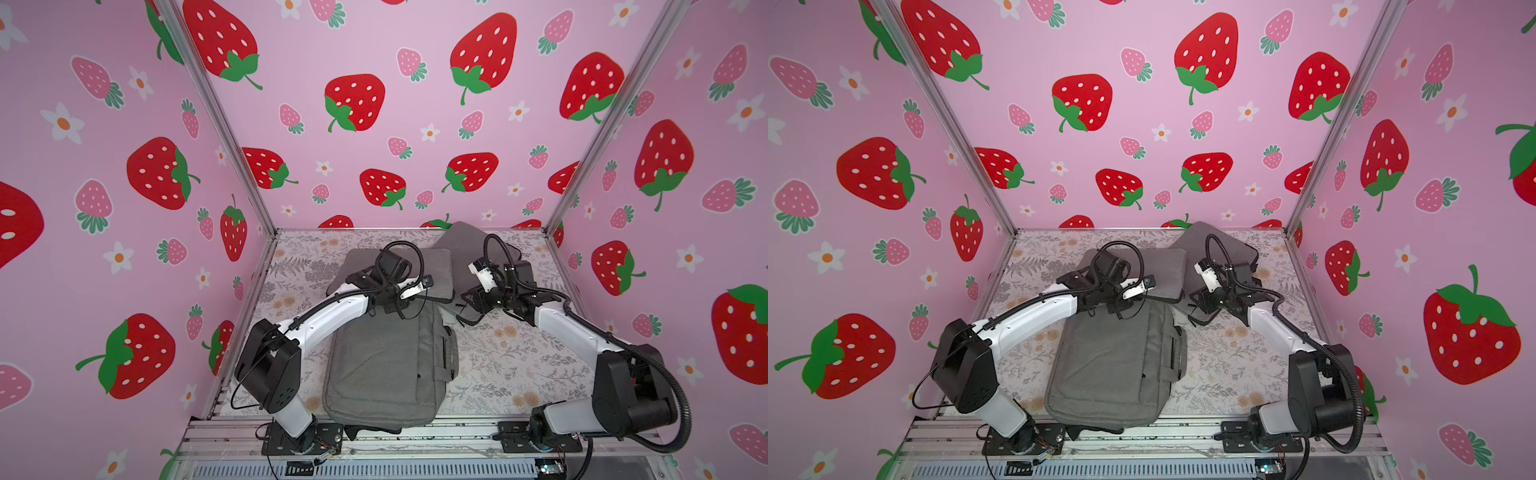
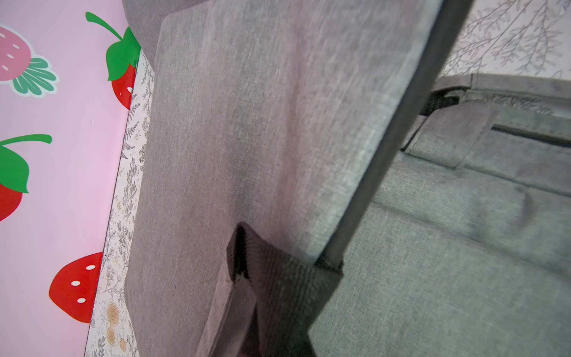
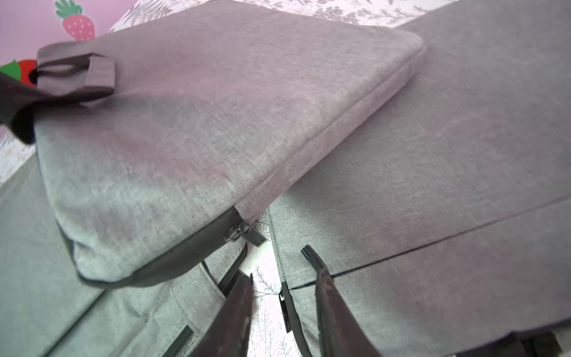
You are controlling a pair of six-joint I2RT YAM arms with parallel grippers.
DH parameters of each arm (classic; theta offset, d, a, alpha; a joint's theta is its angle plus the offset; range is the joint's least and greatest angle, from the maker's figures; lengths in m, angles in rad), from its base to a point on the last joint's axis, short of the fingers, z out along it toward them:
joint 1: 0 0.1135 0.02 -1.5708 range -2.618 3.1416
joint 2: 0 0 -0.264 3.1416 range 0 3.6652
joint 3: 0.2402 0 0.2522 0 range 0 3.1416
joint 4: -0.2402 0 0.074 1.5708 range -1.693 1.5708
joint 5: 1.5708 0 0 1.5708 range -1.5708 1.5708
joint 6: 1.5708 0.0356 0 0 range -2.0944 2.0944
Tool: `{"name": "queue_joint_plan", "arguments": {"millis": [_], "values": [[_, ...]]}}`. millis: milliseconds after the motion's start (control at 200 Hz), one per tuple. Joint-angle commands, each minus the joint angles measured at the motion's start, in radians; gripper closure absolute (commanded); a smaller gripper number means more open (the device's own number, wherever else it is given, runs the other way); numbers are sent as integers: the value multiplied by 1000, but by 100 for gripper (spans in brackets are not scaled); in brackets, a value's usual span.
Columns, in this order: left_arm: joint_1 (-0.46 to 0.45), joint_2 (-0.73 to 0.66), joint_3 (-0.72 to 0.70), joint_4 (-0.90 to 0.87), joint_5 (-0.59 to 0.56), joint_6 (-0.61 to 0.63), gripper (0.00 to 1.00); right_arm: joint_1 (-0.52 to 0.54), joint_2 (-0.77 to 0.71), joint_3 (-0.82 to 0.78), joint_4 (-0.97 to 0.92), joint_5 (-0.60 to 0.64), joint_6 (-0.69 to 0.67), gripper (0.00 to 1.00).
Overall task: Open the zippered laptop bag and take out the laptop
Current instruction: Unzip the zipper on the zippered laptop bag.
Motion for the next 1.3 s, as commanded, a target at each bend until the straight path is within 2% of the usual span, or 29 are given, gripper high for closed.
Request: {"name": "queue_joint_plan", "arguments": {"millis": [0, 235, 420, 715, 1000, 1296], "values": [[3, -57, 4, -40, 58, -5, 100, -3, 29, -34, 90, -78, -119, 62], [39, -95, -24, -35, 141, 26, 100, -4, 90, -14, 157, -271, -147, 56], [63, -100, -5, -76, 200, 60, 100, 4, 141, -19, 236, -395, -86, 53], [74, -78, 29, -125, 205, 97, 100, 19, 168, -10, 281, -497, -65, 52], [83, -75, 46, -129, 212, 92, 100, 23, 209, 41, 226, -636, -69, 53], [91, -51, 66, -137, 211, 78, 100, 20, 163, 21, 210, -665, -77, 60]]}}
